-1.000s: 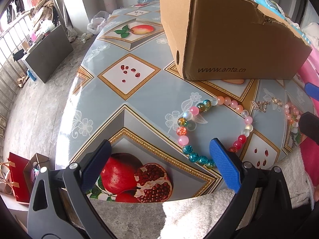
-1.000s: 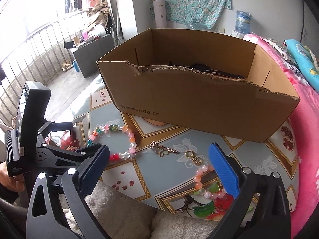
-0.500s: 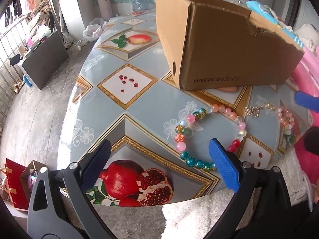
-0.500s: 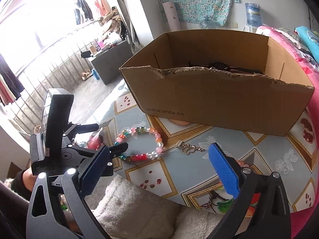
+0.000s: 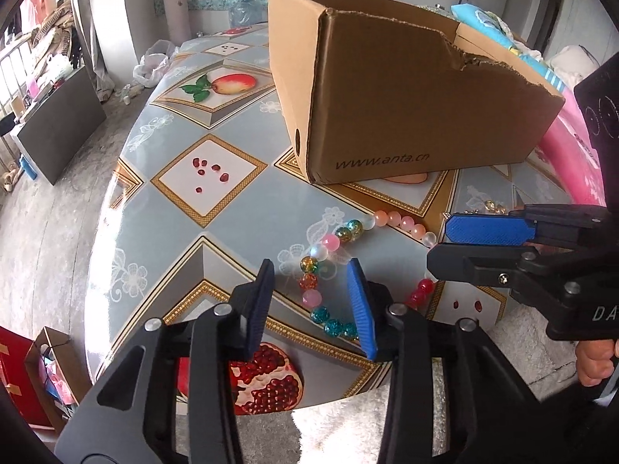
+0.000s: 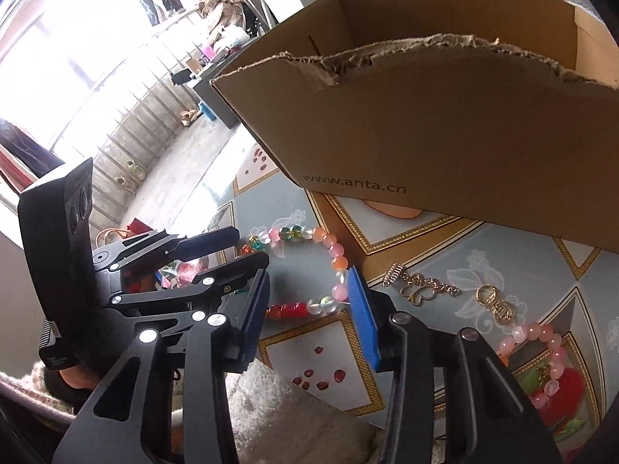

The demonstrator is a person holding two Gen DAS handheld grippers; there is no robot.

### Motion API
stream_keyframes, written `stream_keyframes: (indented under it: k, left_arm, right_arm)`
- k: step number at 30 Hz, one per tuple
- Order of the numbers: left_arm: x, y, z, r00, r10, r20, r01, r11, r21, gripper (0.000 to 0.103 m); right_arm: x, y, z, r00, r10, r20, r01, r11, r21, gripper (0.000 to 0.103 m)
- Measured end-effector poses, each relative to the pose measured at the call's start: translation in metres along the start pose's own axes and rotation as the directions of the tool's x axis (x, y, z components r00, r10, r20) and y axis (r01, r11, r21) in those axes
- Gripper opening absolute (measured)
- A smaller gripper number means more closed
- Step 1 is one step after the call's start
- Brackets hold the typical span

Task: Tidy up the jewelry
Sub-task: 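Close the left gripper on the multicolour beaded bracelet, then carry the bracelet into the box and open the left gripper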

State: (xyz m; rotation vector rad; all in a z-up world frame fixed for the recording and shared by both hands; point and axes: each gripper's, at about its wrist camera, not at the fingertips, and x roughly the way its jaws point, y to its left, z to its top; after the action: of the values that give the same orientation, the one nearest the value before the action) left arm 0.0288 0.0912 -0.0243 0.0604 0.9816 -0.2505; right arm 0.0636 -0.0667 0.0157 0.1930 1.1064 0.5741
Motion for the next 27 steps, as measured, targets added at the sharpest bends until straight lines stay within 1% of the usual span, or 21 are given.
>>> stream_keyframes:
  k: [4,8,10,12,13,14,17,20,24,27]
  left_arm:
    - [0.004,-0.003,0.004,1.000,0.021,-0.002,-0.021,0.999,0.025,0.034]
    - [0.006,-0.007,0.006,0.999,0.051,-0.002,-0.051,0.998,0.038,0.034]
    - [0.007,-0.008,0.007,0.998,0.055,0.001,-0.055,0.998,0.035,0.033]
    - [0.007,-0.008,0.007,0.998,0.058,0.008,-0.058,0.998,0.033,0.024]
    - [0.007,-0.008,0.007,0.998,0.062,0.012,-0.063,0.998,0.032,0.014]
    - [0.007,-0.008,0.007,0.998,0.064,0.013,-0.064,0.997,0.032,0.009]
    - [0.004,-0.007,0.007,0.999,0.051,0.016,-0.051,0.998,0.024,0.008]
    - [-0.009,-0.008,0.009,0.999,0.026,0.034,-0.026,1.000,0.010,0.008]
    - [-0.036,-0.008,0.013,0.997,-0.012,0.079,0.012,1.000,-0.002,0.008]
    - [-0.061,-0.010,0.019,0.991,-0.036,0.129,0.038,0.999,-0.011,0.008]
  right_arm:
    - [0.009,-0.003,0.005,1.000,-0.021,-0.014,0.021,1.000,0.010,0.028]
    - [0.018,-0.001,0.010,0.999,-0.037,-0.022,0.036,0.999,-0.008,0.023]
    - [0.021,0.005,0.012,0.998,-0.057,-0.018,0.056,0.998,-0.034,0.018]
    - [0.025,0.012,0.012,0.996,-0.086,-0.012,0.085,0.994,-0.070,0.013]
    - [0.026,0.014,0.012,0.996,-0.092,-0.012,0.091,0.993,-0.079,0.010]
    - [0.026,0.016,0.012,0.996,-0.094,-0.008,0.093,0.992,-0.085,0.010]
    - [0.024,0.019,0.011,0.998,-0.070,-0.006,0.069,0.994,-0.084,0.010]
    - [0.014,0.018,0.011,0.999,-0.037,0.014,0.038,0.996,-0.076,0.010]
    - [-0.003,0.018,0.010,0.999,0.007,0.049,-0.003,0.997,-0.076,0.010]
    - [-0.016,0.029,0.014,0.996,0.030,0.080,-0.023,0.996,-0.088,0.010]
